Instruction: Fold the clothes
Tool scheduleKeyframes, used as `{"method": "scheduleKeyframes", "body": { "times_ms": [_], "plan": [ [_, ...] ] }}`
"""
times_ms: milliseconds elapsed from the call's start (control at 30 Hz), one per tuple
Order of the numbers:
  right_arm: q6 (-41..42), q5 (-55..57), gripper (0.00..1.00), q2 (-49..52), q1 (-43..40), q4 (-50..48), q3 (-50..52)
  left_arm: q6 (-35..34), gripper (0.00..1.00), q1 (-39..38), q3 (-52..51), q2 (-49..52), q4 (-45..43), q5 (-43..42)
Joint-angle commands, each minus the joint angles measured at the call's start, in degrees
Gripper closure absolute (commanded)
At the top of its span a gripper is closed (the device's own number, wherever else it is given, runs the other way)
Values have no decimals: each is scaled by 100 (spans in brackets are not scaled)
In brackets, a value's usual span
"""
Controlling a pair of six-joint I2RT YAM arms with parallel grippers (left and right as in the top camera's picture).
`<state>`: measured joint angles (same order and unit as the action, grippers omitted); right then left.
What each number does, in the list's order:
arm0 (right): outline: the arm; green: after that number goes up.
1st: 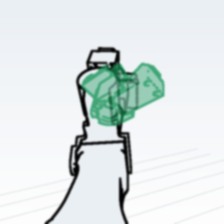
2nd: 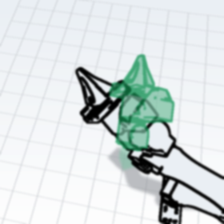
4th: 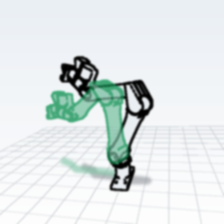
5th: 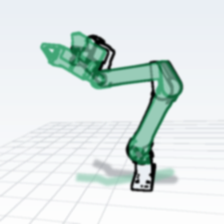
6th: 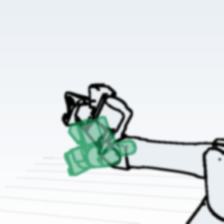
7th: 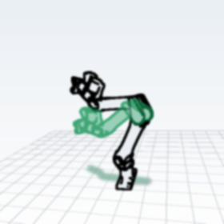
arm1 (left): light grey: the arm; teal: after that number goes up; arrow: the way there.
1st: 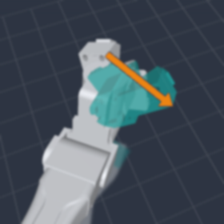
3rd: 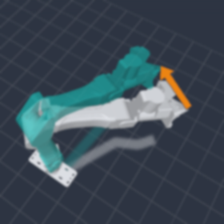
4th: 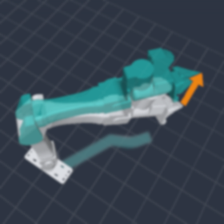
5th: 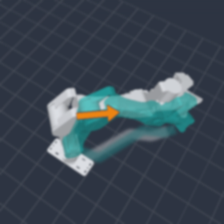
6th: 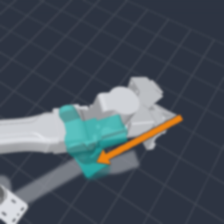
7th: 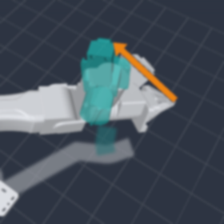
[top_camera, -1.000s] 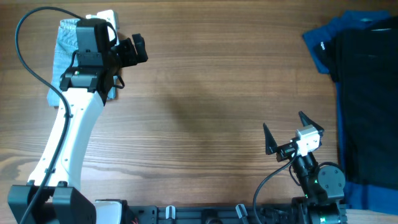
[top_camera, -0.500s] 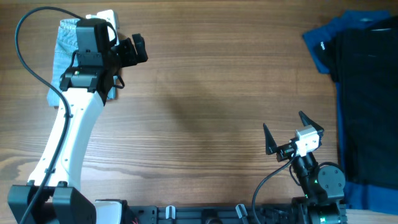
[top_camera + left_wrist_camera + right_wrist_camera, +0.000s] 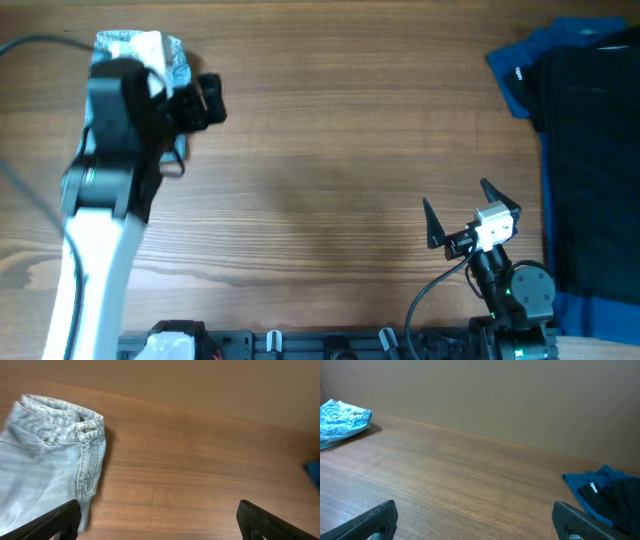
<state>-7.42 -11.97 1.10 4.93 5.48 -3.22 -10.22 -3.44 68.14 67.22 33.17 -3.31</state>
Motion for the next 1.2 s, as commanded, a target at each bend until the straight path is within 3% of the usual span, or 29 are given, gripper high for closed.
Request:
{"method": "scheduleKeyframes", "body": {
  "times_ms": [0, 200, 433, 600, 800, 900, 1000, 1167],
  "plan": [
    [-52, -111, 0, -7, -35, -39, 35, -57, 0, 37, -1193, -1283, -306, 57],
    [-55, -111, 0, -7, -35, -39, 35, -103, 0, 278, -3659, -3873, -1259, -33],
    [-55, -111, 0, -9, -35, -39, 35, -369, 0, 278, -5272, -5713, -2297, -52],
    [-55, -111, 0, -7, -35, -39, 35, -400, 0, 278, -6105, -6155, -3254, -76],
    [-55, -111, 0, -9, -35, -39, 35, -402, 0, 299, -6638, -6710, -3591, -81],
    [-55, -111, 0, -9, -35, -39, 35, -400, 0, 321, -6763, -6708, -3530, -79],
    [-55, -111, 1, -7, -35, -39, 35, -396, 0, 358, -6778, -6708, -2865, -87],
    [-55, -111, 0, -7, -35, -39, 35, -398, 0, 527, -6778, -6708, -2905, -96]
  ]
}}
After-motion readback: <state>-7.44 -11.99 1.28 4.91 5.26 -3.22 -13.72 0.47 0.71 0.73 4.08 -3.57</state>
